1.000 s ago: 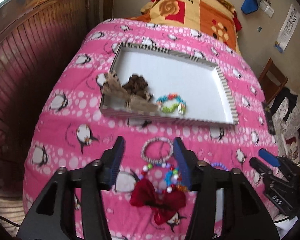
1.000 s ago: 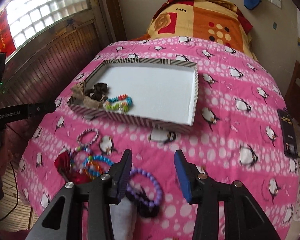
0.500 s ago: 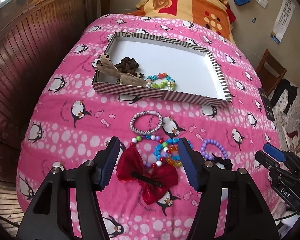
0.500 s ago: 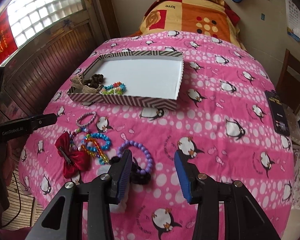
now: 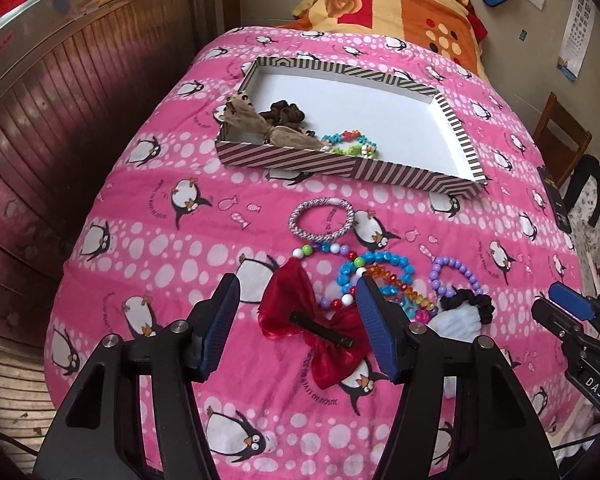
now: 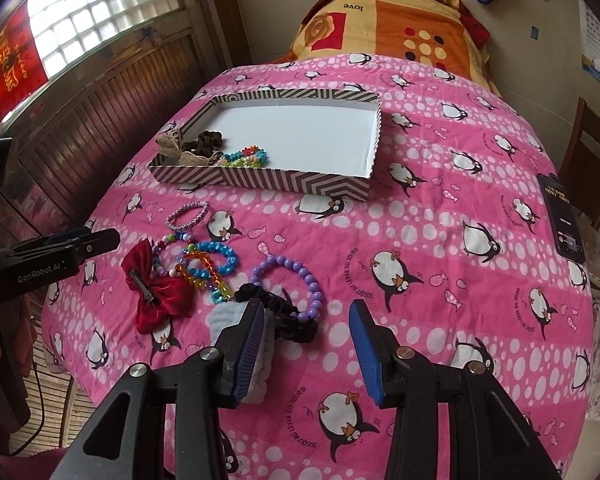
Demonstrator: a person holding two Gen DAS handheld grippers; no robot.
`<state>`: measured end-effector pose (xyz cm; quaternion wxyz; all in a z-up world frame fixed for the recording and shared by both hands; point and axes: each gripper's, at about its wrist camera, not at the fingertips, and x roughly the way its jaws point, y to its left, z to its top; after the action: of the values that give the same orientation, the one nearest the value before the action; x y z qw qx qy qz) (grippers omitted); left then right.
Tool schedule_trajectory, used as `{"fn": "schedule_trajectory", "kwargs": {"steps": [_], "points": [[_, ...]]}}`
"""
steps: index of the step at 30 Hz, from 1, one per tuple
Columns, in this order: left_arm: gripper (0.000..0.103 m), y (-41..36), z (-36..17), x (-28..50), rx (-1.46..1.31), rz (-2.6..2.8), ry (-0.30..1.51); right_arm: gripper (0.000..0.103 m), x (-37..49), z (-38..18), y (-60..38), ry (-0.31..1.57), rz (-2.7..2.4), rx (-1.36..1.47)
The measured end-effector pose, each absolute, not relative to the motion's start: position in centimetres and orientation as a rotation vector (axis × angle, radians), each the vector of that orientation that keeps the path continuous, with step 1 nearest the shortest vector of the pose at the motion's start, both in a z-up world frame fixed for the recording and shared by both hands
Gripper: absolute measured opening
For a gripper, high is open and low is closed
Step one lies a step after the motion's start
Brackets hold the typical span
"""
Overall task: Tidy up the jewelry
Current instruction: 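Withdraw both tools from the box back toward the remaining jewelry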
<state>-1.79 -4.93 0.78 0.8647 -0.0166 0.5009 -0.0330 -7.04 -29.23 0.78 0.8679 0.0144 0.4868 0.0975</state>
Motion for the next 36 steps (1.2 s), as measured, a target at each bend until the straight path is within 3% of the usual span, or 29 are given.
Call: {"fn": "schedule_trajectory", "kwargs": {"steps": [30, 36], "points": [[0.06, -4.8, 0.6, -1.8, 0.001, -0.03, 1.032, 0.043, -6.3, -0.2, -28.7, 1.049, 0.216, 0.021], [0.06, -2.7, 0.1, -0.8, -0.142, -0.097, 1.097, 0.043, -6.2, -0.4, -28.7, 1.053, 0.215, 0.022]]}}
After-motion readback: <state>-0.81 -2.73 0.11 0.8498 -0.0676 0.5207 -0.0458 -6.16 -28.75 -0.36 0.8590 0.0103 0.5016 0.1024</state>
